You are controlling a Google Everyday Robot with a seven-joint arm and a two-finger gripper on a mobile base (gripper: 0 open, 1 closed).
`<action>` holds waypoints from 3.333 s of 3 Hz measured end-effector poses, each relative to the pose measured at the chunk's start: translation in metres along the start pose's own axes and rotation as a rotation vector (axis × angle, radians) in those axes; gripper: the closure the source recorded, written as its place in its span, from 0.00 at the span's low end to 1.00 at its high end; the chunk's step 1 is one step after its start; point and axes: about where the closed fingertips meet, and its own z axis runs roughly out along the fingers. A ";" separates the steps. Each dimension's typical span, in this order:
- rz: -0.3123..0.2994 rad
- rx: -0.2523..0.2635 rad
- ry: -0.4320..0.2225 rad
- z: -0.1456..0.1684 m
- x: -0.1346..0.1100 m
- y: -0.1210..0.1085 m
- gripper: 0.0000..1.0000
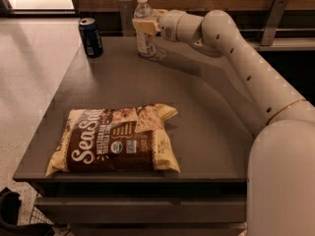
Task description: Move blue plastic bottle near brown chip bag
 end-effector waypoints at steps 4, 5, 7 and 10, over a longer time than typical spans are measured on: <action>0.013 0.120 0.005 -0.180 -0.100 0.030 1.00; 0.048 0.139 0.017 -0.239 -0.102 0.056 1.00; 0.077 0.141 0.033 -0.307 -0.067 0.115 1.00; 0.041 0.061 0.021 -0.355 0.011 0.206 1.00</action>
Offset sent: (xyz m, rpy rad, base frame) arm -0.0738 -0.0900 0.0940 -0.0108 -0.0475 -0.1130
